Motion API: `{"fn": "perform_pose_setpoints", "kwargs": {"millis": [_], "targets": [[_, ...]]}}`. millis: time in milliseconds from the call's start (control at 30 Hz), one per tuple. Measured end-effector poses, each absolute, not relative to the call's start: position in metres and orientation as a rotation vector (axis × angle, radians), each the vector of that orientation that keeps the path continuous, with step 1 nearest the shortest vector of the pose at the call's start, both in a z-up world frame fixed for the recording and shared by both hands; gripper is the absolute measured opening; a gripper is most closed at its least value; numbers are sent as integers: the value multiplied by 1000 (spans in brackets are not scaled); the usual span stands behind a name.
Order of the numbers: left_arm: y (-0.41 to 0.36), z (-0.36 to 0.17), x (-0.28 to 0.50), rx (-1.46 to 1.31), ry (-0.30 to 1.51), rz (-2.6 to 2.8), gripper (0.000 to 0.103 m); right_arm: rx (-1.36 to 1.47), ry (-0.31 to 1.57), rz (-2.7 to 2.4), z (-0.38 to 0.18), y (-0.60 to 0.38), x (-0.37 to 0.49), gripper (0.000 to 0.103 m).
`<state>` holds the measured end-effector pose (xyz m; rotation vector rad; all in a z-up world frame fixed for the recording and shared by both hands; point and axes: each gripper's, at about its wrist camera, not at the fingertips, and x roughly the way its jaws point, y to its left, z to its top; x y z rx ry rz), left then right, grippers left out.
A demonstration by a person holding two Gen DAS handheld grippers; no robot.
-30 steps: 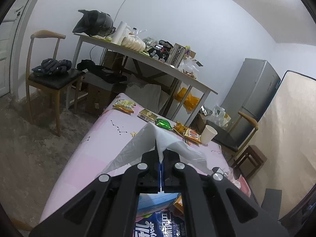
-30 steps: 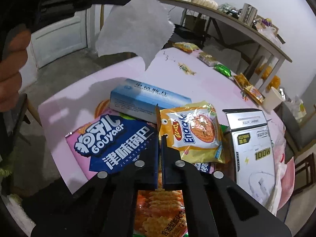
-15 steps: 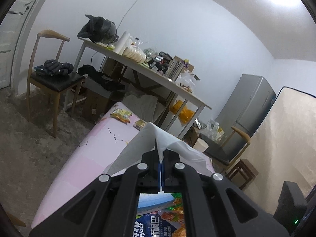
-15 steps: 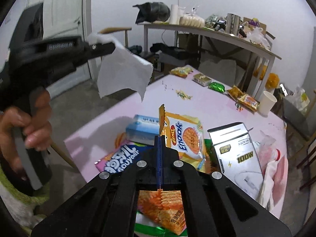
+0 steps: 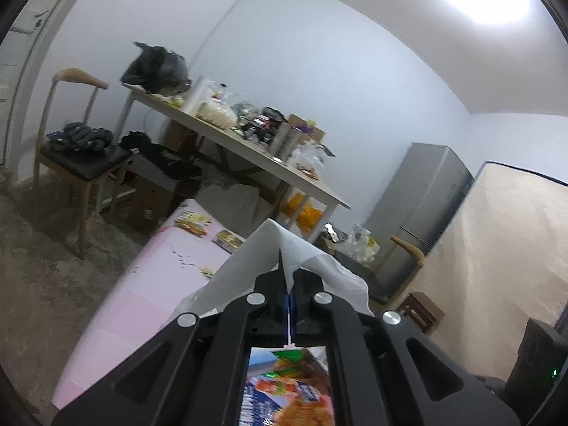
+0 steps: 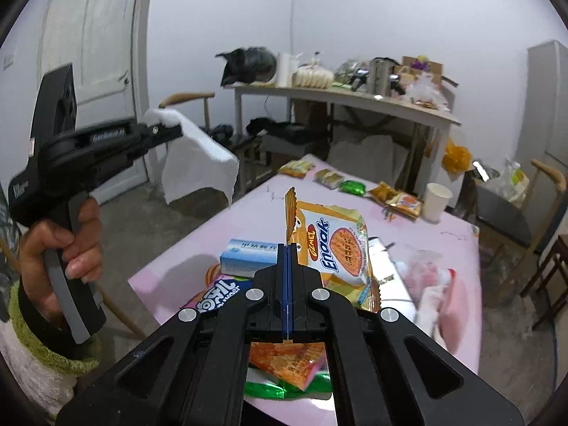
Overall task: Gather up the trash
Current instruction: 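Carry the tissue and snack bag to the blue wastebasket and release both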
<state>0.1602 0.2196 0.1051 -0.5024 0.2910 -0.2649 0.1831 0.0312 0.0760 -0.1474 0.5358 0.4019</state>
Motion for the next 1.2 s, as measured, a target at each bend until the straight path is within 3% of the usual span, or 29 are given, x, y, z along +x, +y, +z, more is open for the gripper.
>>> {"fn": "perform_pose_setpoints", "kwargs": {"millis": [333, 700, 967, 1200], "targets": [[123, 120, 157, -438, 410, -559, 0, 32, 457, 196, 96, -70, 127, 0], [-83, 111, 165, -316, 689, -976, 0, 269, 439, -161, 77, -227, 39, 0], [-255, 64, 168, -255, 1013, -1190, 0, 498, 485, -347, 26, -321, -5, 0], [-389, -14, 164, -89, 1226, -1211, 0, 706, 520, -418, -34, -390, -9, 0]]}}
